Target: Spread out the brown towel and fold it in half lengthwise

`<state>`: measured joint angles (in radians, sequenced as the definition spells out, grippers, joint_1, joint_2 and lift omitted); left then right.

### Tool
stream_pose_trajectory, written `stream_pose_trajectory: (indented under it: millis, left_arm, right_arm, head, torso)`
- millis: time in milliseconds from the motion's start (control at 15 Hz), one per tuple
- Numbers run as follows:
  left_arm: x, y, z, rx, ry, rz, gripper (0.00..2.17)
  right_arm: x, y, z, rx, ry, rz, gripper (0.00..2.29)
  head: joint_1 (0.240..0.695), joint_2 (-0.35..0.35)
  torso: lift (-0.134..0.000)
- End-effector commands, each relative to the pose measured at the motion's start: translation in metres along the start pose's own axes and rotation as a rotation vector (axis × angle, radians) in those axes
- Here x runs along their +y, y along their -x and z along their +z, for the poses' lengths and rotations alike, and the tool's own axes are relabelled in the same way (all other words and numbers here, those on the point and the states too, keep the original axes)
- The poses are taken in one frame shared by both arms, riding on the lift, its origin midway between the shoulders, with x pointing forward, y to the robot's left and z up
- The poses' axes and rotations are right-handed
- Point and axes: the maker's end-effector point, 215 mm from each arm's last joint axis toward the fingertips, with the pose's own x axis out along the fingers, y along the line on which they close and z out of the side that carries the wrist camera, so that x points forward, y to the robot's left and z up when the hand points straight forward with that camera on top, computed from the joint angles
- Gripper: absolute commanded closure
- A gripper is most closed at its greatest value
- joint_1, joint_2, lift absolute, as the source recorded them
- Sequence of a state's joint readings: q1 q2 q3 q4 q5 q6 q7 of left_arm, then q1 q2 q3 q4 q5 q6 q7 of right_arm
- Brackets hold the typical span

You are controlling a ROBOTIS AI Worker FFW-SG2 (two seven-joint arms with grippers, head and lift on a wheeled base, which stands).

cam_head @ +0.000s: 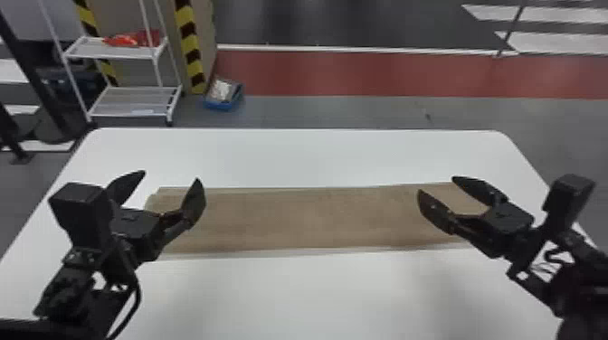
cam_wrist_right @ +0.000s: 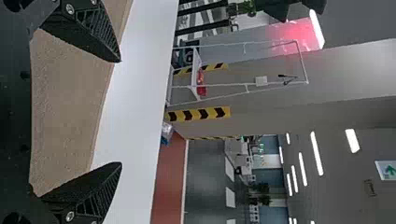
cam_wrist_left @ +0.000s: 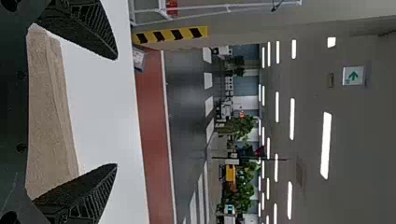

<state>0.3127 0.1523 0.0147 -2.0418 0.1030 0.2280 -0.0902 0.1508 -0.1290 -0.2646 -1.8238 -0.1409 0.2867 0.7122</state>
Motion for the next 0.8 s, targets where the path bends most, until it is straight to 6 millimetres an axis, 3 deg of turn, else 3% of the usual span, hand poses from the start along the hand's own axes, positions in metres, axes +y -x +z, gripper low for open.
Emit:
stream_pose_trajectory:
  millis: [0,200,533,733]
  left_arm:
    - [-0.025,0.003,0.009,-0.057,-0.042,-0.005,0.07]
    - [-0.037,0.007,0.016,-0.116,-0.043,-0.005,0.07]
    - [-0.035,0.013,0.014,-0.138,-0.039,0.012,0.07]
    - [-0.034,0.013,0.013,-0.137,-0.040,0.019,0.07]
  right_arm:
    - [0.039,-0.005,0.007,-0.066,0.040,0.012,0.11]
    - [0.056,-0.003,0.019,-0.140,0.045,-0.054,0.11]
    - [0.054,0.009,0.007,-0.138,-0.014,-0.171,0.11]
    - [0.055,0.010,0.011,-0.146,-0.012,-0.176,0.11]
  head:
    - [0.695,-0.034]
    - [0.695,-0.019]
    - [0.695,-0.024]
    - [0.695,-0.020]
  torso:
    - [-0.125]
    - [-0.125]
    - [-0.125]
    - [-0.125]
